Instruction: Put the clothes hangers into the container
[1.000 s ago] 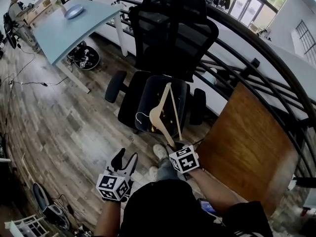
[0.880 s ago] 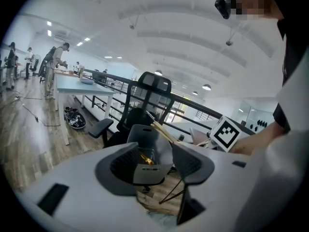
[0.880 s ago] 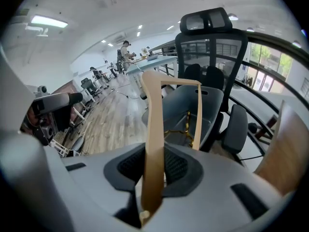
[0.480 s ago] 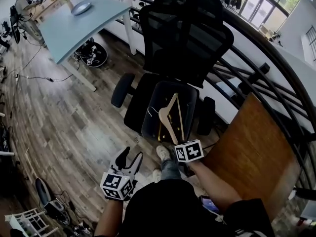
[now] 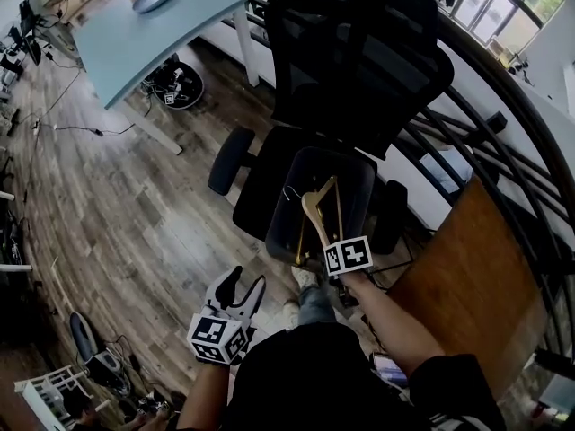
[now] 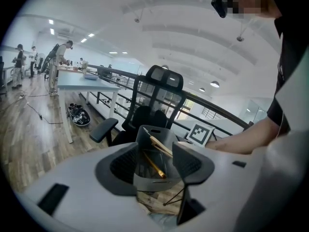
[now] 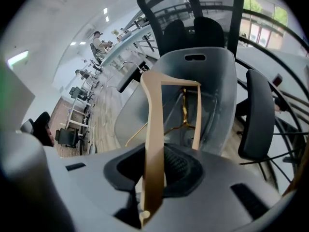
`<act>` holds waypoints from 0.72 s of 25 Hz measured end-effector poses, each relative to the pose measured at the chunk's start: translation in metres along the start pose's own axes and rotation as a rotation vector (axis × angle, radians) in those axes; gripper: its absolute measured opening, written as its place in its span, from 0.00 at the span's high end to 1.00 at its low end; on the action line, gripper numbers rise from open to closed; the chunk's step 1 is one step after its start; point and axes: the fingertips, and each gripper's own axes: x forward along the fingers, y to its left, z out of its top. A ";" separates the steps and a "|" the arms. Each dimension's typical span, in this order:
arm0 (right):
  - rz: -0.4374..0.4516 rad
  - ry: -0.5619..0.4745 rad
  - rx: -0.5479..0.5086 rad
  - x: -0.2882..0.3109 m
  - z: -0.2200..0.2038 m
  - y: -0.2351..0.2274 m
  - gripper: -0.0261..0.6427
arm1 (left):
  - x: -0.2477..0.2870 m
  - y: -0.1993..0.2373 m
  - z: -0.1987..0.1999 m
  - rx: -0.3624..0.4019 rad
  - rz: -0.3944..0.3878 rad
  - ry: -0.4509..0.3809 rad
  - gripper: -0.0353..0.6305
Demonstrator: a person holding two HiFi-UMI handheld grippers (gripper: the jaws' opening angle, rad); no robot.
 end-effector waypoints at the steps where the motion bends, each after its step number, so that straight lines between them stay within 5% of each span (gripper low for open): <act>1: -0.007 0.012 0.010 0.004 0.002 -0.003 0.85 | 0.002 0.001 0.000 -0.003 0.002 0.003 0.60; 13: -0.122 0.040 -0.046 0.025 0.016 -0.025 0.84 | 0.003 0.010 -0.003 -0.029 0.053 0.011 0.60; 18: -0.126 0.013 -0.144 0.026 0.019 -0.014 0.73 | 0.008 0.007 -0.005 -0.034 0.045 0.011 0.60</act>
